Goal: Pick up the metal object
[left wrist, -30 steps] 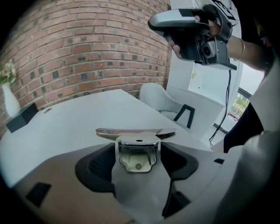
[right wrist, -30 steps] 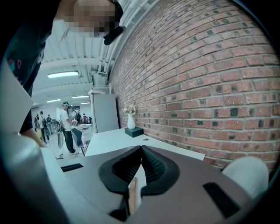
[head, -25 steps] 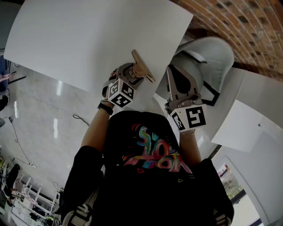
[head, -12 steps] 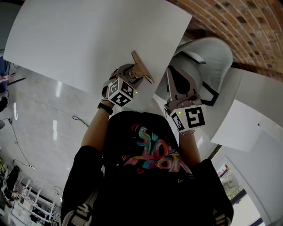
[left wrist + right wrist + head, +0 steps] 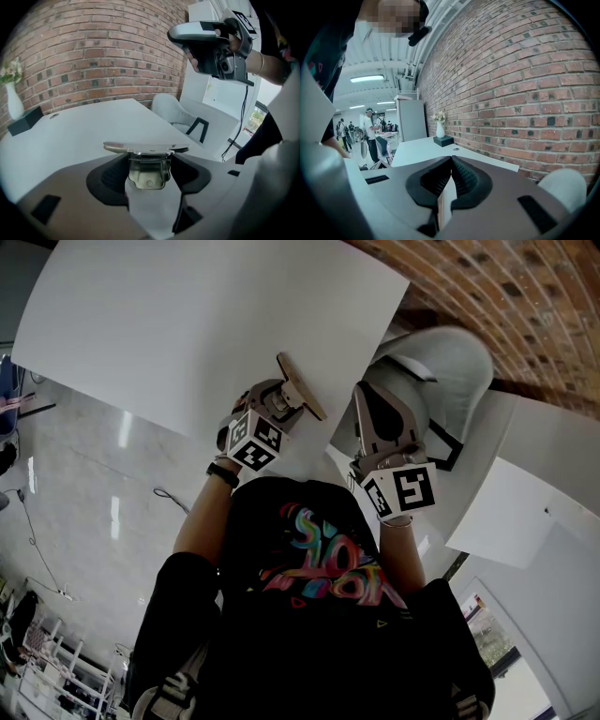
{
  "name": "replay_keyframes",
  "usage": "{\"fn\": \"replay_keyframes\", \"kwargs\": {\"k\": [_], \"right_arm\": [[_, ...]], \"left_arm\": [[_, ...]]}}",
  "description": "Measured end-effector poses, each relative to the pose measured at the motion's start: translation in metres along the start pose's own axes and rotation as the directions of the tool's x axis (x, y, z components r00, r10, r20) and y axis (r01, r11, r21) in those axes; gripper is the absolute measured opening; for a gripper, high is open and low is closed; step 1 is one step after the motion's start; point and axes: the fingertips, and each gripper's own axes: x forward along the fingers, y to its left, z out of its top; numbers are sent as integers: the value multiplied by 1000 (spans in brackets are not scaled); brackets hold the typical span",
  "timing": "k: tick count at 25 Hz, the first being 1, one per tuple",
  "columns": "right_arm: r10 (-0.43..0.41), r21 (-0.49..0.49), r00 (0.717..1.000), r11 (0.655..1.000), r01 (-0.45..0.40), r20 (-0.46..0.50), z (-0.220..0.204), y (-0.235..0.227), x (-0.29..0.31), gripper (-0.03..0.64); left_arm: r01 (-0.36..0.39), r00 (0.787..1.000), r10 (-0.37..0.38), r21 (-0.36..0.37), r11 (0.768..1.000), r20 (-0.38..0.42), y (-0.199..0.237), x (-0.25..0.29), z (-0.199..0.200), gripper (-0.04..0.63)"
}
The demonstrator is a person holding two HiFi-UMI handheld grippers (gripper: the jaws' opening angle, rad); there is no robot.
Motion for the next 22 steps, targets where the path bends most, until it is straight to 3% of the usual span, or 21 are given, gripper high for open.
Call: {"fn": "replay_keyframes", "kwargs": {"k": [12,22], "right_arm": [[13,-41,1000,999,-12,24,19,12,0,17],[32,-72,998,997,-27,63,37,24,-6,18]], "left_arm": [[-77,989,83,-58,995,119,20,-42,31,291],[-204,945,231,-133,970,233,46,-107,54,287]]}}
